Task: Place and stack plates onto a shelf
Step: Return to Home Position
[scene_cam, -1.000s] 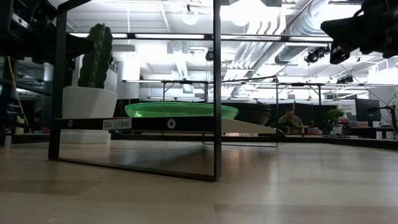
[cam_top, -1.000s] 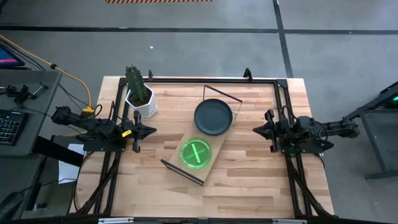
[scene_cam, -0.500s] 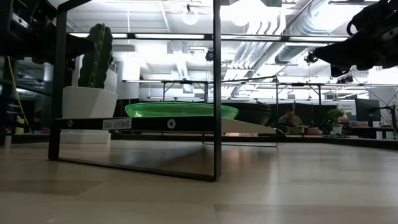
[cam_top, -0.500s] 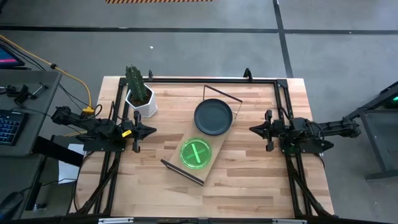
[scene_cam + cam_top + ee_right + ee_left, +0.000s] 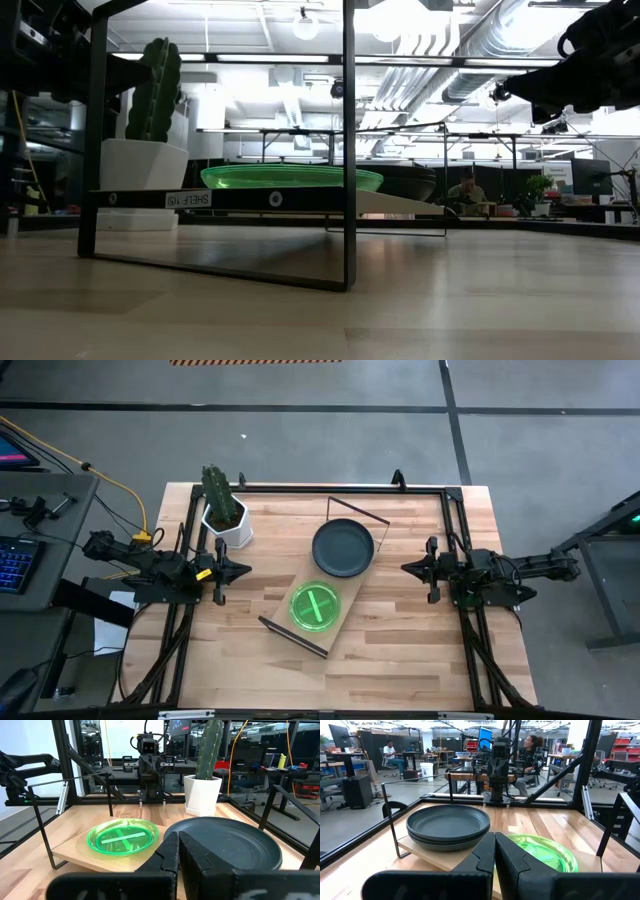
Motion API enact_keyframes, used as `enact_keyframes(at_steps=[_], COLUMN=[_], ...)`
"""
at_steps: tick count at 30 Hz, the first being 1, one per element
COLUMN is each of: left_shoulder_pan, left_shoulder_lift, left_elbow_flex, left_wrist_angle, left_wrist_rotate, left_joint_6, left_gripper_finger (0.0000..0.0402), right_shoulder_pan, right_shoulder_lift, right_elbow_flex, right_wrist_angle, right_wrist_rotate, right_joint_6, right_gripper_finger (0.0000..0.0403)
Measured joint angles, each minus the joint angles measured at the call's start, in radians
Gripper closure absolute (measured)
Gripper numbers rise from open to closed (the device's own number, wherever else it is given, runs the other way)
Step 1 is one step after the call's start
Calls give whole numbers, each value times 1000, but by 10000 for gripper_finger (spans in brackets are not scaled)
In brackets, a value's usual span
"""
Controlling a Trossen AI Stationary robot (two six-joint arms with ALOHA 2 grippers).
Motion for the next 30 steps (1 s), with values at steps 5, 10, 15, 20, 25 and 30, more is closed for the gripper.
enact_keyframes(at_steps=[5,10,15,20,25,30], left_shoulder_pan=[0,0,0,0,29,148], left_shoulder_lift=[0,0,0,0,-4,-47], left_elbow_flex=[0,0,0,0,0,-3], left_wrist_angle=[0,0,0,0,-4,-26], left_wrist_rotate=[0,0,0,0,43,293], left_joint_6=[0,0,-17,17,119,122], left_gripper_finger=[398,398,398,399,398,398], right_shoulder_pan=[0,0,0,0,0,0], right_shoulder_lift=[0,0,0,0,0,0], right_elbow_flex=[0,0,0,0,0,0], right_wrist_angle=[0,0,0,0,-1,0], right_wrist_rotate=[0,0,1,1,1,1], right_joint_6=[0,0,0,0,0,0], right_gripper_finger=[402,402,402,402,402,402])
